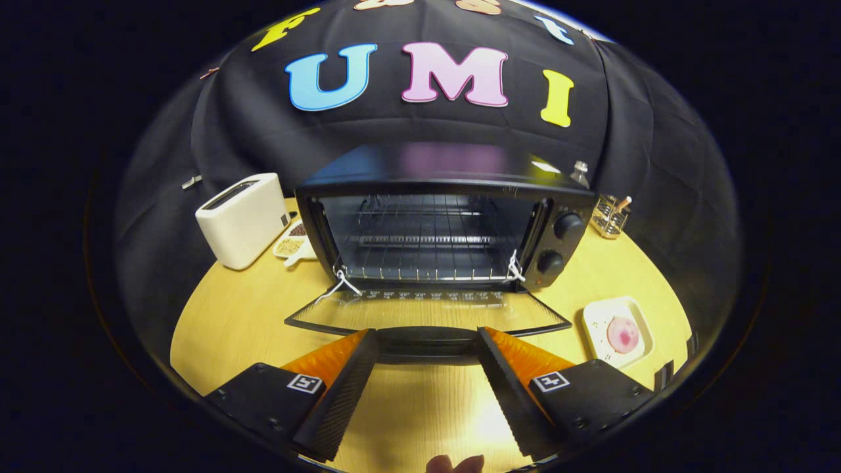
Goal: Open the toaster oven, put the food inside, and close the toaster oven door.
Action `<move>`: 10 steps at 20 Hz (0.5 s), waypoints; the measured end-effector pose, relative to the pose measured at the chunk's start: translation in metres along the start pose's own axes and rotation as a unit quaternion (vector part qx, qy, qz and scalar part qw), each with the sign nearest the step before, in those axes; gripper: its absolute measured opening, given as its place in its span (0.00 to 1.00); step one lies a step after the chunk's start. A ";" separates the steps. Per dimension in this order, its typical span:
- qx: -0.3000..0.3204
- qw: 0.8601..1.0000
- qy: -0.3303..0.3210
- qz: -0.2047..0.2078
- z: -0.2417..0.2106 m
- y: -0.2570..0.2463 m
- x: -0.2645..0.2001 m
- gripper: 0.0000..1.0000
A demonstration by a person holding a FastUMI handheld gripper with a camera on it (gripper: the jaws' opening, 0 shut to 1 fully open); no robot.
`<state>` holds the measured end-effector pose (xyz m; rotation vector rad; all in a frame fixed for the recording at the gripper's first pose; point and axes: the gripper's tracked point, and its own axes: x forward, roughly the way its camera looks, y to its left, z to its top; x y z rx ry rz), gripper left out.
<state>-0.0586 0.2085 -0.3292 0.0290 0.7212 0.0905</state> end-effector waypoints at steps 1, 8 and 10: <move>0.005 1.000 0.011 0.001 -0.008 0.000 0.000 0.99; 0.005 0.999 0.050 -0.001 -0.034 -0.008 0.011 0.99; -0.006 0.998 0.059 0.004 -0.047 -0.008 0.010 0.99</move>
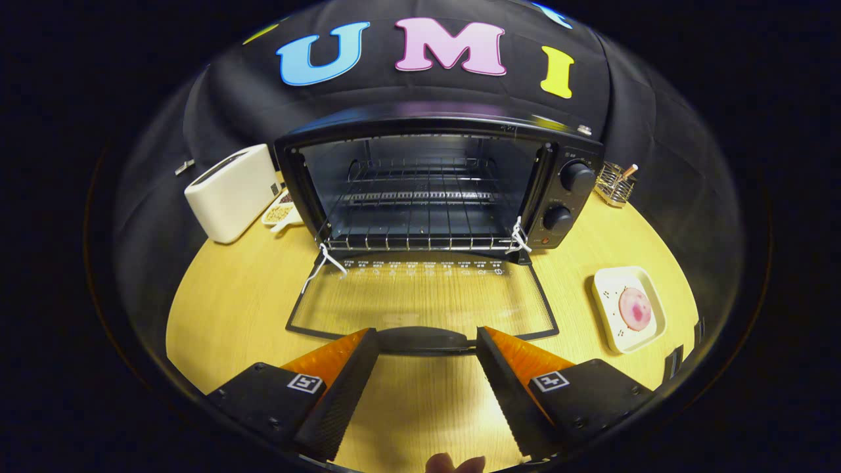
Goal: Open the toaster oven, put the food inside, and close the toaster oven door.
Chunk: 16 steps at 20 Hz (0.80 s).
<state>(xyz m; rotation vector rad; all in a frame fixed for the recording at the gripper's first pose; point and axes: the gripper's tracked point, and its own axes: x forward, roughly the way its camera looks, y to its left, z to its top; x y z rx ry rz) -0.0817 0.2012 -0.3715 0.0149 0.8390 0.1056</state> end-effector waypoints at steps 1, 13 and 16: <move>-0.004 1.000 0.002 0.002 -0.003 -0.001 -0.001 0.99; -0.024 0.997 -0.054 0.049 0.039 -0.075 -0.057 0.98; -0.018 0.997 -0.047 0.058 0.042 -0.114 -0.069 0.99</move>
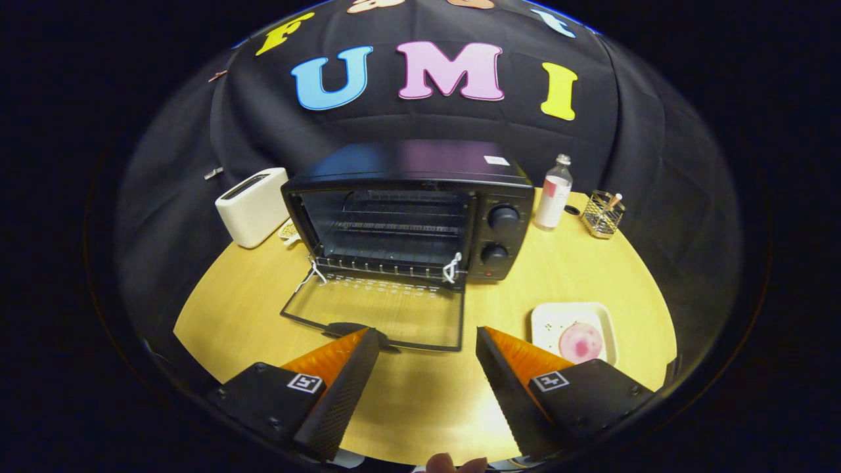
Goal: Open the toaster oven, put the food inside, and close the toaster oven door.
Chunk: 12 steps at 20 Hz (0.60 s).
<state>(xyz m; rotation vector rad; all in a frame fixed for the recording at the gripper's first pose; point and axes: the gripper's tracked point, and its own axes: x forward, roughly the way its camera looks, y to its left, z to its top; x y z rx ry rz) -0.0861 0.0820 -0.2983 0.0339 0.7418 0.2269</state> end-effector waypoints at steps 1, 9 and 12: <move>0.006 1.000 0.006 0.005 -0.001 -0.012 -0.005 0.99; 0.039 0.997 0.063 0.022 -0.008 -0.145 -0.017 0.99; 0.056 0.995 0.087 0.011 -0.015 -0.196 -0.011 0.99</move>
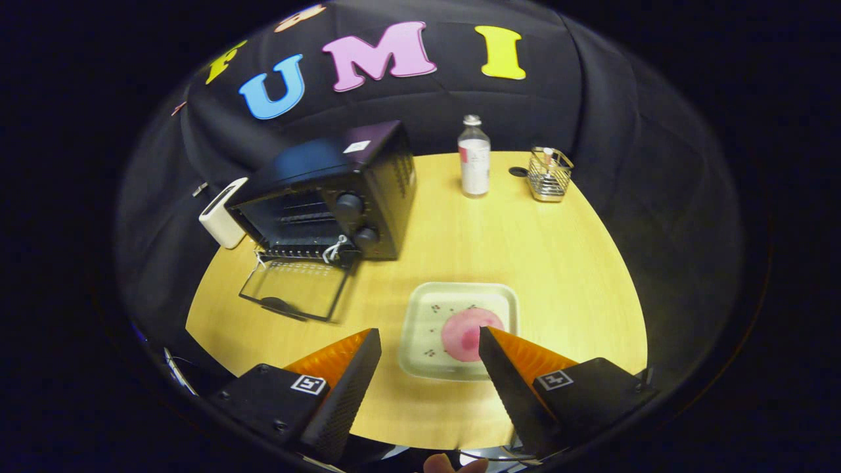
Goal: Open the toaster oven, put the food inside, and close the toaster oven door.
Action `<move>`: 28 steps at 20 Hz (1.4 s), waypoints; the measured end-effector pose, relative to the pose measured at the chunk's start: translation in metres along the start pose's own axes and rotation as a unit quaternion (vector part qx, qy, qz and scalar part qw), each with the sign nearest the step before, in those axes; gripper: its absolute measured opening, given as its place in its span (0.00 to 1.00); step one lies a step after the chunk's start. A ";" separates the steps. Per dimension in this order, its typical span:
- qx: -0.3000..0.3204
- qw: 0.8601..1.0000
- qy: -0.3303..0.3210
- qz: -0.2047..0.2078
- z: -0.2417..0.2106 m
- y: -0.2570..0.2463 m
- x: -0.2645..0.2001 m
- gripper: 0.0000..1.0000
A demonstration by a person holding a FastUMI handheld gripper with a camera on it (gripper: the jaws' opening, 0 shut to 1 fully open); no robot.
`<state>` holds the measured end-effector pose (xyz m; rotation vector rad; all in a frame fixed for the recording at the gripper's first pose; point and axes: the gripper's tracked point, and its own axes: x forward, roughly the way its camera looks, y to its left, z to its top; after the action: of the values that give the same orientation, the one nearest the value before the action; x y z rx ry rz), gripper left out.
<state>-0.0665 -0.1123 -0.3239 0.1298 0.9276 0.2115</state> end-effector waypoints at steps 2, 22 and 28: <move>0.006 1.000 0.025 -0.007 -0.007 -0.030 0.011 0.99; 0.052 0.975 0.216 0.014 -0.044 -0.077 0.111 0.36; 0.191 0.958 0.205 0.064 -0.040 -0.076 0.115 0.05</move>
<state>-0.0219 -0.1583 -0.4527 0.5207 1.3714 0.1796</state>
